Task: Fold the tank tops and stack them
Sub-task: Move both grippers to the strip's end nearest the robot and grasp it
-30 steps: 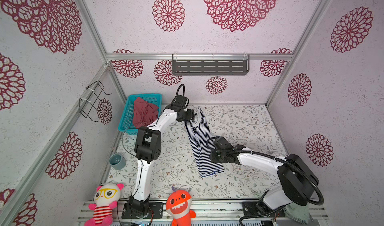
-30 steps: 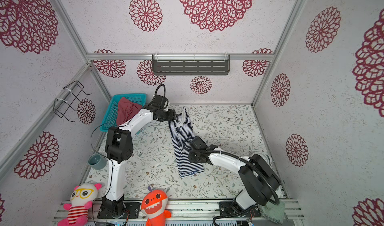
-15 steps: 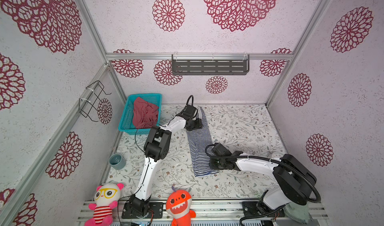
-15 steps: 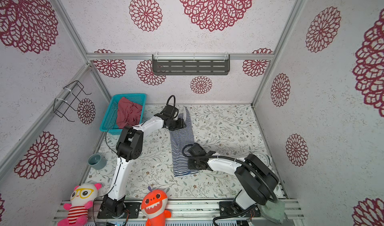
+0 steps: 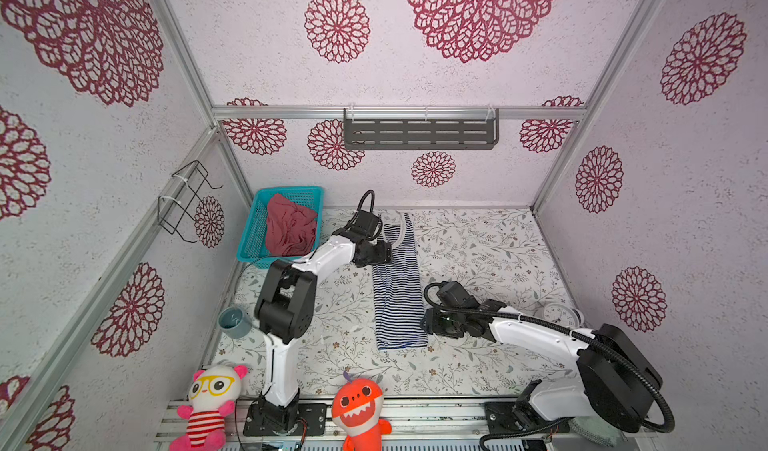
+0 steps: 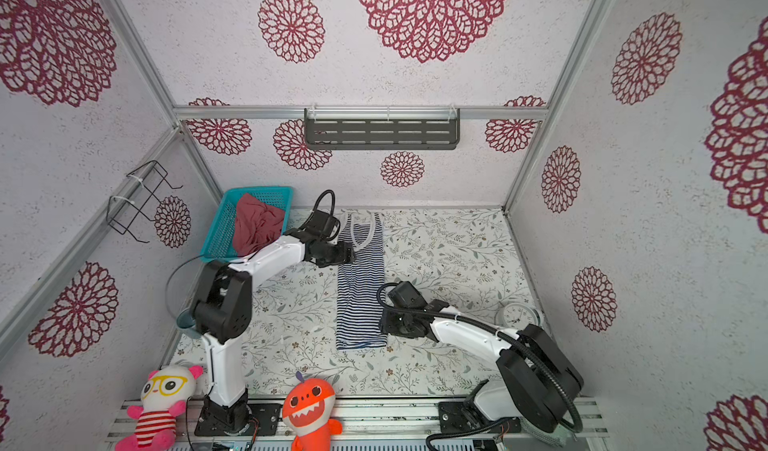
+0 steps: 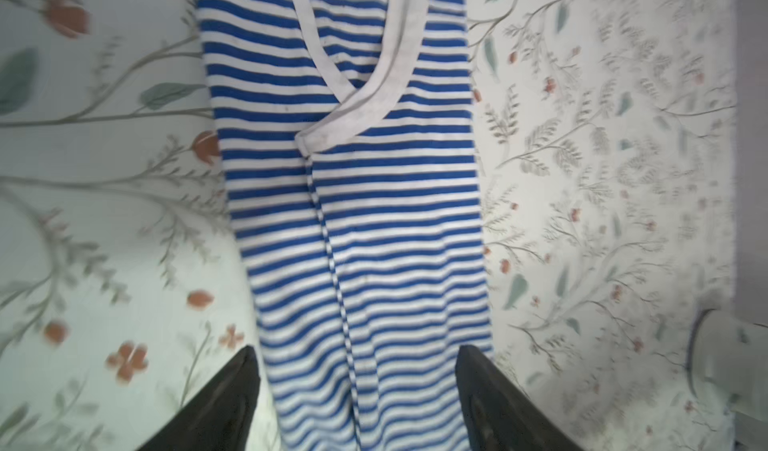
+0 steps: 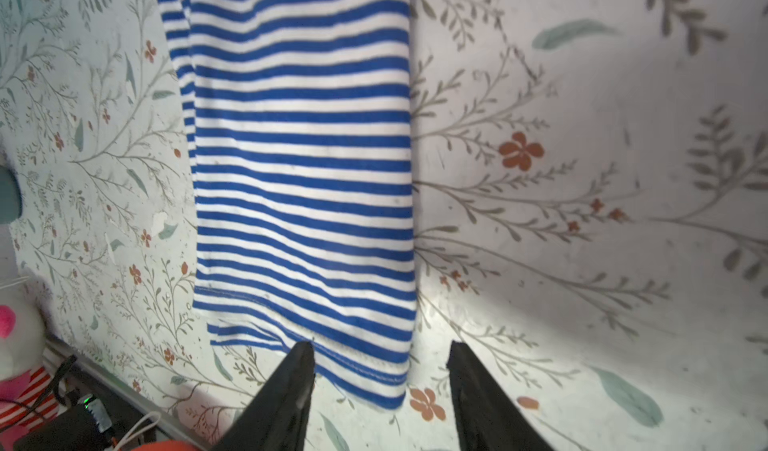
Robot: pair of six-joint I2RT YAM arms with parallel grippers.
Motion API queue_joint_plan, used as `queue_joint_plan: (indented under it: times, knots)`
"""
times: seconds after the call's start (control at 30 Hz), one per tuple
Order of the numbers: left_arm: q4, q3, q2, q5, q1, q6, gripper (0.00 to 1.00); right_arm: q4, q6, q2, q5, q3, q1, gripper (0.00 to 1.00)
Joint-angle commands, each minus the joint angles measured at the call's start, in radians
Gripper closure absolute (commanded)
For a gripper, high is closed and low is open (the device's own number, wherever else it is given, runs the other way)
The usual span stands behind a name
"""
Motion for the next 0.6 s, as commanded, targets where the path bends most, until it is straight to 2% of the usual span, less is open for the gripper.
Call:
queue_joint_plan:
  times: [0.0, 0.1, 0.2, 0.4, 0.57]
  knots:
    - [0.116, -0.254, -0.171, 0.014, -0.044, -0.143, 0.23, -0.01, 0.024, -0.023, -0.106, -0.042, -0.003, 0.46]
    - [0.209, -0.484, -0.282, 0.067, -0.086, -0.3, 0.24, 0.036, 0.038, -0.018, -0.137, -0.069, -0.008, 0.45]
    - [0.262, -0.638, -0.372, 0.092, -0.129, -0.421, 0.25, 0.037, 0.037, -0.026, -0.131, -0.082, -0.007, 0.44]
    - [0.335, -0.845, -0.517, 0.087, -0.206, -0.628, 0.33, 0.035, 0.037, -0.027, -0.101, -0.094, -0.008, 0.47]
    - [0.38, -0.923, -0.521, 0.106, -0.251, -0.71, 0.4, 0.047, 0.044, -0.019, -0.1, -0.095, -0.008, 0.49]
